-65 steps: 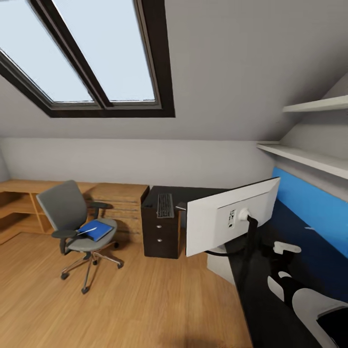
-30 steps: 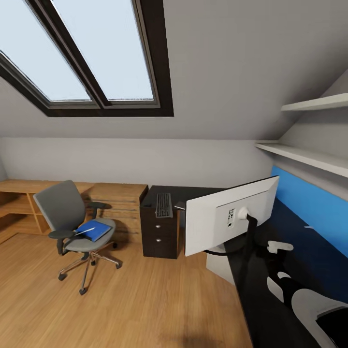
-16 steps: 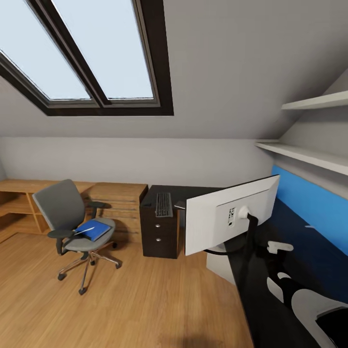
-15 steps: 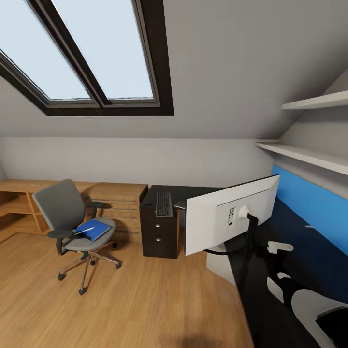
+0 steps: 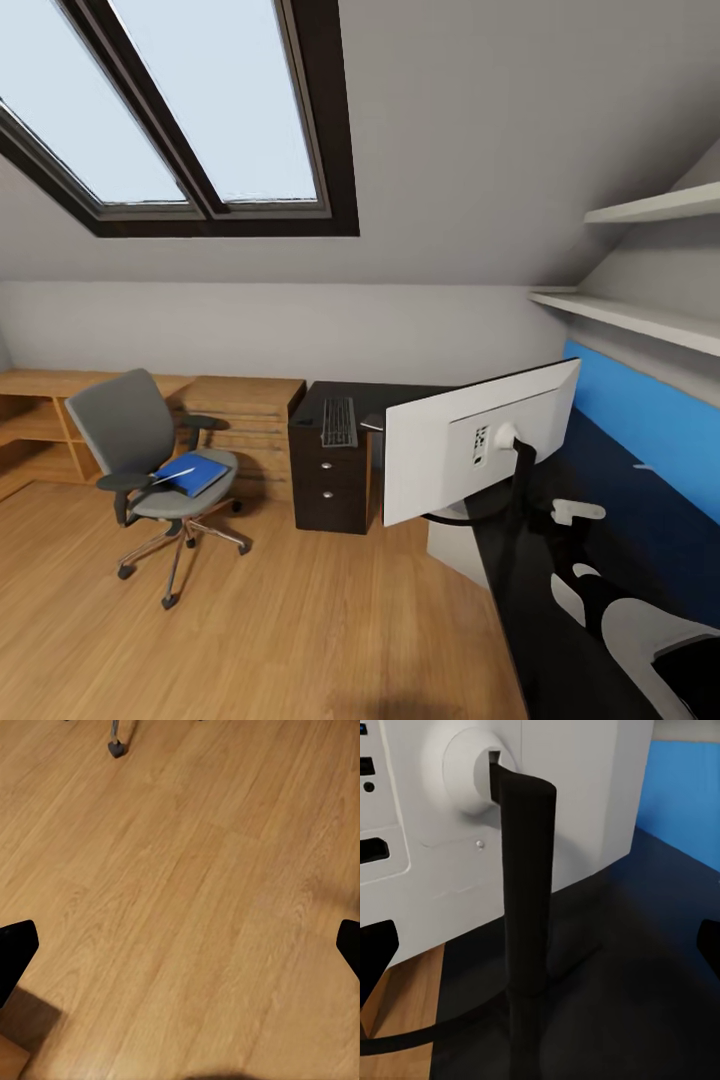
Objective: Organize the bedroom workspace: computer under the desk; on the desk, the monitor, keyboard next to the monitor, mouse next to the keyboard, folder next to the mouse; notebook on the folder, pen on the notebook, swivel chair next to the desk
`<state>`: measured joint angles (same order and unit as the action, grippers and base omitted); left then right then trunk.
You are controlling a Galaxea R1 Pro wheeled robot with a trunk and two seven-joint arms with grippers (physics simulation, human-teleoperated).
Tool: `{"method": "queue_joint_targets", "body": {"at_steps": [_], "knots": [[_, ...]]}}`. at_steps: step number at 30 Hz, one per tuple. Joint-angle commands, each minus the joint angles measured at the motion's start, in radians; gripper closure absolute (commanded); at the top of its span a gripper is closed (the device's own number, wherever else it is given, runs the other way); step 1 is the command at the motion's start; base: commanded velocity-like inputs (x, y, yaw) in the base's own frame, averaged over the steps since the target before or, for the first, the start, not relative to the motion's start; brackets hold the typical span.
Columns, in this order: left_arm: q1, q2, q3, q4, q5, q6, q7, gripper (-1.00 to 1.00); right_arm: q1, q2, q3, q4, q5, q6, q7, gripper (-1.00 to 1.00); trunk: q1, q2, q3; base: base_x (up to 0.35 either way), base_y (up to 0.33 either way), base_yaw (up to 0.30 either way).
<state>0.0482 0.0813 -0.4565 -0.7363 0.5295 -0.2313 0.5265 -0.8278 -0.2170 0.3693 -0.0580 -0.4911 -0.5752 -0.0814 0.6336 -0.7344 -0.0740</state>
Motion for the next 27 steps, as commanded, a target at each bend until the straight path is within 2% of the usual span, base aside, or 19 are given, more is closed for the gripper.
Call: {"method": "queue_joint_targets", "body": {"at_steps": [1, 6, 15, 21, 27], "knots": [[-0.001, 0.002, -0.007, -0.002, 0.011, -0.006, 0.006, -1.0, -0.001, 0.0, 0.008, 0.0, -0.003, 0.0, -0.007, -1.0, 0.004, -0.009, -0.005, 0.0, 0.0, 0.0], [-0.001, 0.002, -0.007, -0.002, 0.011, -0.007, 0.006, -1.0, -0.001, -0.002, 0.005, 0.0, -0.004, 0.029, -0.01, -1.0, 0.023, -0.044, -0.02, 0.0, 0.0, 0.0], [-0.001, 0.002, -0.007, -0.002, 0.01, -0.008, 0.006, -1.0, -0.002, -0.004, 0.002, -0.006, -0.009, 0.176, -0.014, -1.0, 0.058, -0.107, -0.049, 0.0, 0.0, 0.0], [-0.001, 0.002, -0.007, -0.002, 0.01, -0.008, 0.006, -1.0, -0.002, -0.004, 0.002, -0.008, -0.008, 0.215, -0.014, -1.0, 0.081, -0.149, -0.067, 0.0, 0.0, 0.0], [-0.001, 0.002, -0.007, -0.002, 0.009, -0.009, 0.005, -1.0, -0.002, -0.001, 0.006, -0.012, -0.004, 0.208, -0.013, -1.0, 0.104, -0.191, -0.086, 0.0, 0.0, 0.0]]}}
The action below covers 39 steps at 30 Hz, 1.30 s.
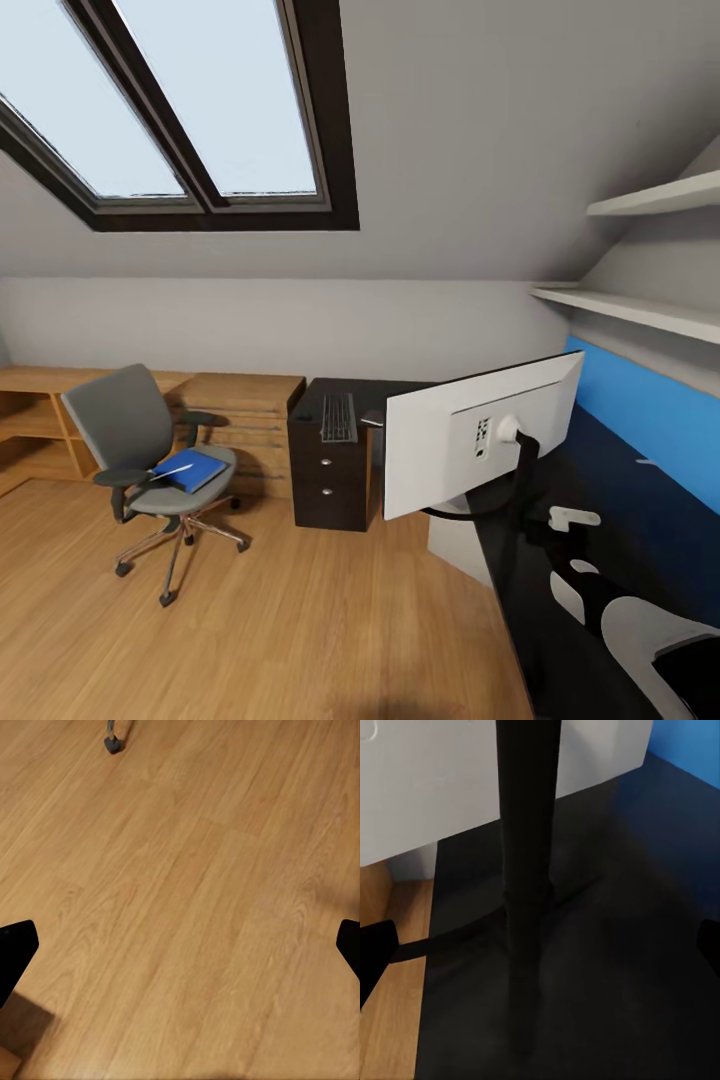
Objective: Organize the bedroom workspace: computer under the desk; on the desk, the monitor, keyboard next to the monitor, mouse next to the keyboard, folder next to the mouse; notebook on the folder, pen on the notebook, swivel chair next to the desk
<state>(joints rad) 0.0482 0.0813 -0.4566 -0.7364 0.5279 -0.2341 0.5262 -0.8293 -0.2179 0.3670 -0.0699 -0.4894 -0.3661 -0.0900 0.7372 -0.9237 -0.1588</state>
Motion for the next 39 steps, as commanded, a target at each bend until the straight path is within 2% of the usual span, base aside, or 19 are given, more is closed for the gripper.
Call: {"method": "queue_joint_targets", "body": {"at_steps": [1, 23, 39], "knots": [[-0.001, 0.002, -0.007, -0.001, 0.01, -0.006, 0.005, -1.0, -0.001, 0.0, 0.009, 0.0, -0.006, -0.003, -0.004, -1.0, 0.004, -0.008, -0.004, 0.0, 0.0, 0.0], [-0.001, 0.002, -0.007, -0.002, 0.007, -0.007, 0.005, -1.0, -0.001, 0.0, 0.01, -0.001, -0.006, -0.007, -0.004, -1.0, 0.088, -0.162, -0.073, 0.0, 0.0, 0.0], [-0.001, 0.003, -0.003, -0.002, 0.007, -0.008, 0.005, -1.0, -0.001, 0.0, 0.01, -0.001, -0.005, -0.035, -0.005, -1.0, 0.088, -0.162, -0.073, 0.0, 0.0, 0.0]]}}
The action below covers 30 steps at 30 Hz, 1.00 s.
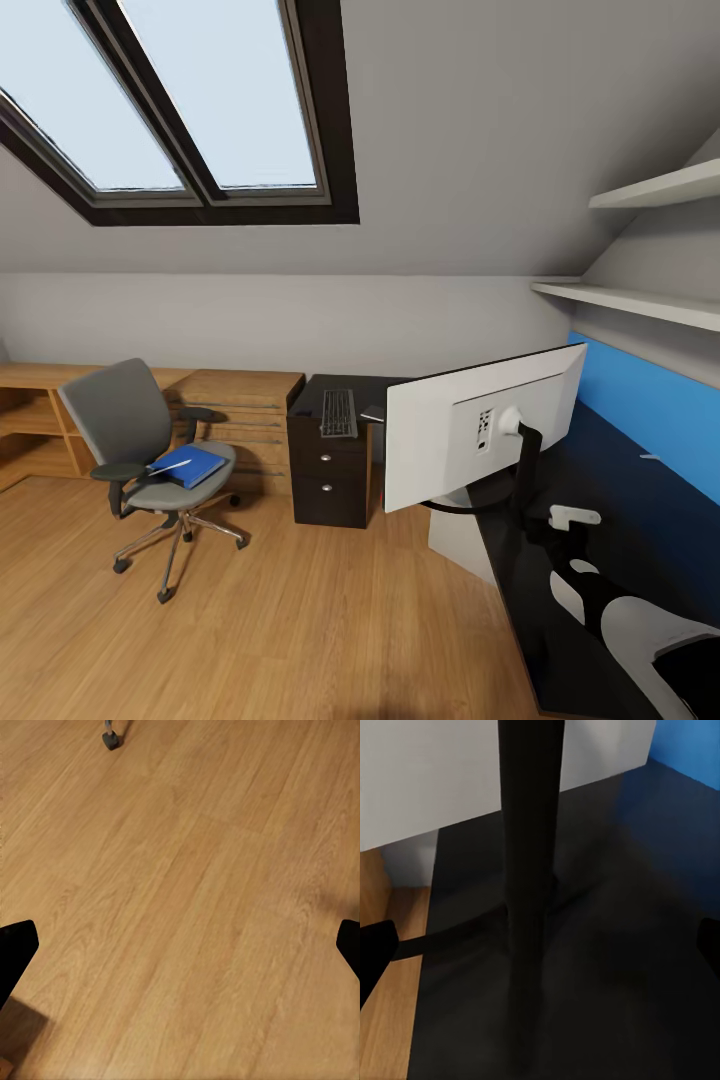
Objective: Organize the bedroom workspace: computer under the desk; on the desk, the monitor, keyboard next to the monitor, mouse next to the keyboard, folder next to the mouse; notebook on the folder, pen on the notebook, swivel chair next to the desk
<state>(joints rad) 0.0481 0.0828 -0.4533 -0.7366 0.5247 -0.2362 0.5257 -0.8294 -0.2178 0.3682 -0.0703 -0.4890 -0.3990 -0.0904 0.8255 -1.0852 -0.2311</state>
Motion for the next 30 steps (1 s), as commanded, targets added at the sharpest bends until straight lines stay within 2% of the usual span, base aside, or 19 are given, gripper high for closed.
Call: {"method": "queue_joint_targets", "body": {"at_steps": [1, 18, 22, 30], "knots": [[-0.001, 0.002, -0.006, -0.001, 0.01, -0.006, 0.005, -1.0, -0.001, 0.0, 0.01, 0.0, -0.005, -0.004, -0.005, -1.0, 0.0, -0.001, -0.001, 0.0, 0.0, 0.0], [-0.001, 0.002, -0.005, -0.001, 0.008, -0.006, 0.004, -1.0, -0.001, -0.001, 0.005, 0.0, -0.005, -0.009, -0.005, -1.0, 0.0, -0.001, -0.001, 0.062, 0.016, 0.0], [-0.001, 0.003, -0.005, -0.001, 0.008, -0.006, 0.005, -1.0, -0.001, -0.002, 0.003, 0.001, -0.006, -0.006, -0.005, -1.0, 0.0, -0.001, -0.001, 0.05, 0.204, 0.0], [-0.001, 0.002, -0.011, 0.0, 0.009, -0.007, 0.005, -1.0, -0.001, -0.004, 0.002, 0.001, -0.009, -0.003, -0.021, -1.0, 0.0, -0.001, -0.001, 0.178, 0.015, 0.0]]}}
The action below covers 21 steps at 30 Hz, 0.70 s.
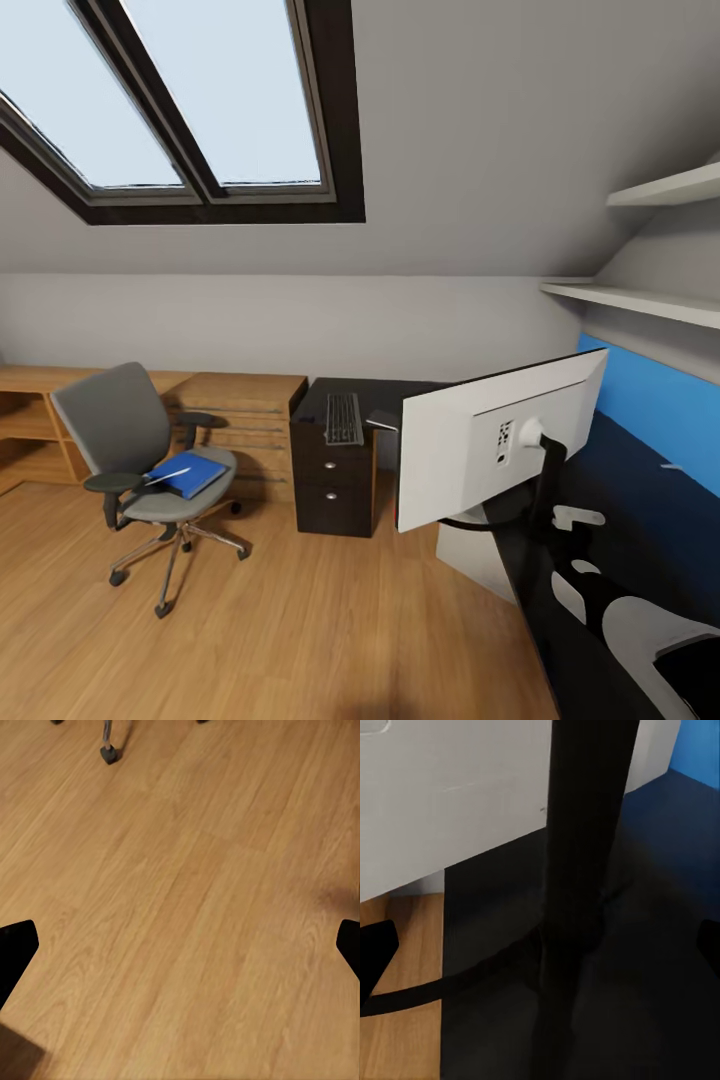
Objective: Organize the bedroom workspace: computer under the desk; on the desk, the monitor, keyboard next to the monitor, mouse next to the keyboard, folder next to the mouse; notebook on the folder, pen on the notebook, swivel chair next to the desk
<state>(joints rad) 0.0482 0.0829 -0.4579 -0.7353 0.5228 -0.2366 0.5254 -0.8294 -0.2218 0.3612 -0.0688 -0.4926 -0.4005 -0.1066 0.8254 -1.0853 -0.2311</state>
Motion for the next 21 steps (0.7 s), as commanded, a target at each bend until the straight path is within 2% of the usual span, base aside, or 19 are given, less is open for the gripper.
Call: {"method": "queue_joint_targets", "body": {"at_steps": [1, 16, 21], "knots": [[-0.001, 0.002, -0.007, -0.001, 0.011, -0.006, 0.006, -1.0, -0.001, 0.0, 0.009, 0.0, -0.006, -0.001, -0.011, -1.0, 0.0, -0.001, -0.001, 0.054, 0.002, 0.0], [-0.001, 0.001, -0.008, -0.001, 0.01, -0.006, 0.004, -1.0, -0.001, -0.006, 0.007, 0.0, -0.007, 0.001, -0.028, -1.0, 0.0, -0.001, -0.001, 0.116, 0.0, 0.0], [-0.001, 0.001, -0.008, -0.001, 0.011, -0.006, 0.005, -1.0, -0.001, -0.025, 0.007, 0.0, -0.01, 0.002, -0.028, -1.0, 0.0, -0.001, -0.001, 0.101, 0.0, 0.0]]}}
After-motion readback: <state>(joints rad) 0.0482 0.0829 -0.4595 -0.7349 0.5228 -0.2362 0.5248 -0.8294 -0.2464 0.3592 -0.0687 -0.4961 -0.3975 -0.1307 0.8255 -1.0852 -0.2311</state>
